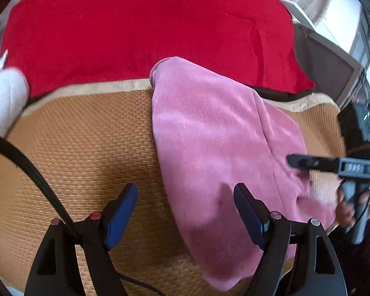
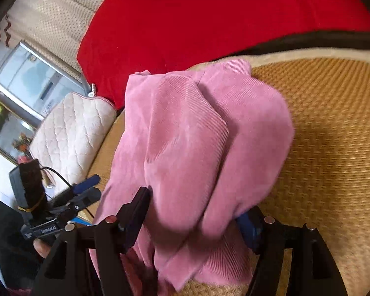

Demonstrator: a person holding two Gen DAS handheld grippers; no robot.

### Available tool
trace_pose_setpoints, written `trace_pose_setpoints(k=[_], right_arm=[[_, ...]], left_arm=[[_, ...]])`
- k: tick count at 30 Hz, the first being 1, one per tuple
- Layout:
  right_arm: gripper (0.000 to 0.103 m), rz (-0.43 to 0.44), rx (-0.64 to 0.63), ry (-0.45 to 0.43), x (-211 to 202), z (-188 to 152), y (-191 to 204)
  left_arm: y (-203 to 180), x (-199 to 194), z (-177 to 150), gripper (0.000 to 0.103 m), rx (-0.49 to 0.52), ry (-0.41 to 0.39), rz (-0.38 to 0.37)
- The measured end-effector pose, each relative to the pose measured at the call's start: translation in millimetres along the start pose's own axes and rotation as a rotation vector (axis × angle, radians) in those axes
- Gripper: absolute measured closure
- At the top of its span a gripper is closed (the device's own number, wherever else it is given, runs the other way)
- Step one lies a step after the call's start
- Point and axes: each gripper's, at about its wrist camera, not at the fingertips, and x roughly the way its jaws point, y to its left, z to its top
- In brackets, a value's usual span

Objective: Fold large clothes
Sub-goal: 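Smooth the pink jacket bundle with both open tools and lift them away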

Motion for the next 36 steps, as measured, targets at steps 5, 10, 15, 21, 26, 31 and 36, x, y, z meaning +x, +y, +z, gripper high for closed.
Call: trace_pose_setpoints(k=[5,10,15,21,26,31,36], right_arm=[[0.032,-0.093,-0.057,-0.083,-31,-18,15],[0.033,-0.067,-0.151,-0.197,-69,-52,43],[0.047,0.005,-0.249,-0.250,-84,-82,82],[0.065,0.008,-0.251,-0.201,-59,-87,93],[0.080,-0.105,-0.179,-0.081,-10,-85,69],[0.080,-0.173,-0.206,-0.064,11,-76,72],[0.080,-0.124,-0.119,-0.024,12,-66,62]], left_arm=[[6,-16,-8,0.022,0.023,-0.011,0.025],[7,-30,-20,0.022,0.021,-0.014,0.034],[-4,-44,-29,0.022,0.054,-0.022,0.044],[-14,-26,-29,0.022,0.093,0.015,0.098],[-14,-8,-32,0.011,0.085,0.049,0.126],[-20,0,-30,0.010,0.107,0.046,0.158],[-25,2,-26,0.010,0.113,0.054,0.174]])
